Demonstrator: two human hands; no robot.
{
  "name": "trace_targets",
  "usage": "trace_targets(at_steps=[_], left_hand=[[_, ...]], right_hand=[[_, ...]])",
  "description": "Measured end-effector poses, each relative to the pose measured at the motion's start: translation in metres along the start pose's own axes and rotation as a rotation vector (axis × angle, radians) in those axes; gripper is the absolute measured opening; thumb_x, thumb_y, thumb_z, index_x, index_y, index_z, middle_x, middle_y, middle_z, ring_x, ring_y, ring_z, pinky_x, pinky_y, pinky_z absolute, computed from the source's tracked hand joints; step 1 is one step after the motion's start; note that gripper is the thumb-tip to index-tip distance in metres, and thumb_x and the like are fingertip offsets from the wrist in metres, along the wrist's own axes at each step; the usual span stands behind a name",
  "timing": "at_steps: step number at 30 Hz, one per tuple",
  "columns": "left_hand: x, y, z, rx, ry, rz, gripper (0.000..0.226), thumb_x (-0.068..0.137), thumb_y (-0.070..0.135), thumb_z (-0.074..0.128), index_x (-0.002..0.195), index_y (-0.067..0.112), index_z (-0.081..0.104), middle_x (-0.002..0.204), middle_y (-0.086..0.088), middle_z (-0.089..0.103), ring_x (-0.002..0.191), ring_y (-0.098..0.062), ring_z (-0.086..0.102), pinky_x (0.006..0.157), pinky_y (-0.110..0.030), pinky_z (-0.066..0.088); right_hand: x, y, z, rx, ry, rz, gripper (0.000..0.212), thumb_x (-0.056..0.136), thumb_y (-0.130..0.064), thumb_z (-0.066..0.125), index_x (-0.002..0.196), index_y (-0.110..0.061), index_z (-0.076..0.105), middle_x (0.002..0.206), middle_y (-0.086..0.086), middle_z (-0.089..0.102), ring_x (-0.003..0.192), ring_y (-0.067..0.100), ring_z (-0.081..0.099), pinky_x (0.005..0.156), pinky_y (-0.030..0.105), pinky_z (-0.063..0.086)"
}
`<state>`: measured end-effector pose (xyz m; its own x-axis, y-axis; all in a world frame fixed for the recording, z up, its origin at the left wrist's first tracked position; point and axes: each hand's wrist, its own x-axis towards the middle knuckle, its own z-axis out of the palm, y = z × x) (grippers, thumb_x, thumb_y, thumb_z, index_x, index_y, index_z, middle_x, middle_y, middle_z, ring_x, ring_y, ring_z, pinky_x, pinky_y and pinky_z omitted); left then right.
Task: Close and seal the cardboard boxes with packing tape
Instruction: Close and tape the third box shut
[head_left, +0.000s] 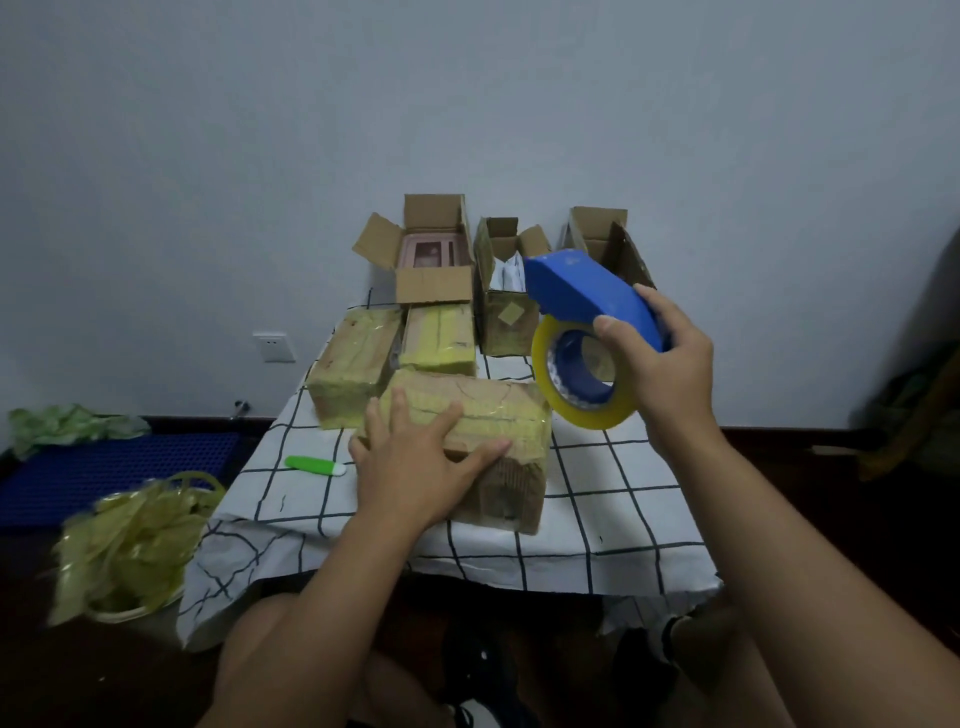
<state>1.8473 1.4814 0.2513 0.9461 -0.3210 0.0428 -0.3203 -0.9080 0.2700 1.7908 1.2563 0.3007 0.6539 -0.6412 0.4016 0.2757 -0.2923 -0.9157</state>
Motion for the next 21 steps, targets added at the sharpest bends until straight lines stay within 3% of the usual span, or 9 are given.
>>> trace_targets(at_steps=[3,5,8,10,13,17,21], left_hand=[[0.002,-0.008,-0.008,-0.106,0.081,0.003,0.085,0.069,0.091,0.039,0.140,0.045,0.042,0.157,-0.007,0.018,0.138,-0.032,0.018,0.111,-0.047,0.024],[0.004,-0.018,-0.011,-0.179,0.075,-0.024,0.099,0.066,0.088,0.051,0.148,0.036,0.033,0.157,-0.006,0.015,0.139,-0.032,0.018,0.111,-0.047,0.028],[0.007,-0.035,-0.014,-0.302,-0.070,-0.036,0.122,0.058,0.084,0.063,0.155,0.028,0.016,0.163,-0.004,0.007,0.147,-0.030,0.015,0.113,-0.049,0.028],[0.007,-0.039,-0.013,-0.346,-0.061,0.009,0.114,0.066,0.070,0.072,0.155,0.022,0.020,0.159,-0.007,0.024,0.142,-0.026,0.029,0.110,-0.042,0.033],[-0.003,-0.027,-0.010,-0.275,0.087,-0.015,0.097,0.075,0.065,0.070,0.151,0.019,0.032,0.149,-0.005,0.038,0.131,-0.026,0.044,0.097,-0.037,0.042],[-0.028,0.008,-0.007,-0.208,0.215,-0.067,0.079,0.081,0.071,0.058,0.137,0.017,0.045,0.127,-0.002,0.029,0.103,-0.025,0.056,0.073,-0.031,0.046],[-0.051,0.044,0.010,-0.437,0.083,0.139,0.067,0.086,0.059,0.059,0.136,0.016,0.053,0.117,0.006,0.027,0.096,-0.015,0.057,0.088,-0.033,0.050]], right_hand=[[-0.003,-0.002,0.011,0.013,-0.023,0.018,0.046,0.083,-0.028,0.078,0.125,-0.030,0.059,0.119,-0.005,0.060,0.107,0.012,0.062,0.085,0.024,0.056],[-0.005,-0.004,0.013,0.026,-0.020,0.023,0.048,0.083,-0.029,0.078,0.126,-0.029,0.059,0.122,-0.003,0.060,0.107,0.012,0.062,0.086,0.026,0.056],[-0.008,-0.007,0.012,0.046,-0.011,0.029,0.042,0.083,-0.028,0.079,0.120,-0.033,0.059,0.118,-0.006,0.060,0.106,0.011,0.061,0.087,0.027,0.056],[-0.011,-0.008,0.010,0.045,-0.022,0.023,0.041,0.083,-0.028,0.078,0.118,-0.034,0.058,0.117,-0.006,0.059,0.106,0.011,0.061,0.082,0.023,0.055],[-0.013,-0.009,0.006,0.020,-0.014,0.005,0.044,0.082,-0.031,0.079,0.121,-0.032,0.059,0.119,-0.006,0.059,0.106,0.010,0.061,0.078,0.019,0.053],[-0.005,-0.021,-0.007,0.054,0.089,-0.008,0.055,0.074,-0.043,0.078,0.124,-0.024,0.064,0.120,-0.004,0.064,0.107,0.014,0.063,0.084,0.027,0.056],[0.000,-0.032,-0.024,0.090,0.118,-0.051,0.040,0.075,-0.037,0.077,0.113,-0.030,0.065,0.106,-0.014,0.065,0.095,0.005,0.063,0.076,0.019,0.052]])
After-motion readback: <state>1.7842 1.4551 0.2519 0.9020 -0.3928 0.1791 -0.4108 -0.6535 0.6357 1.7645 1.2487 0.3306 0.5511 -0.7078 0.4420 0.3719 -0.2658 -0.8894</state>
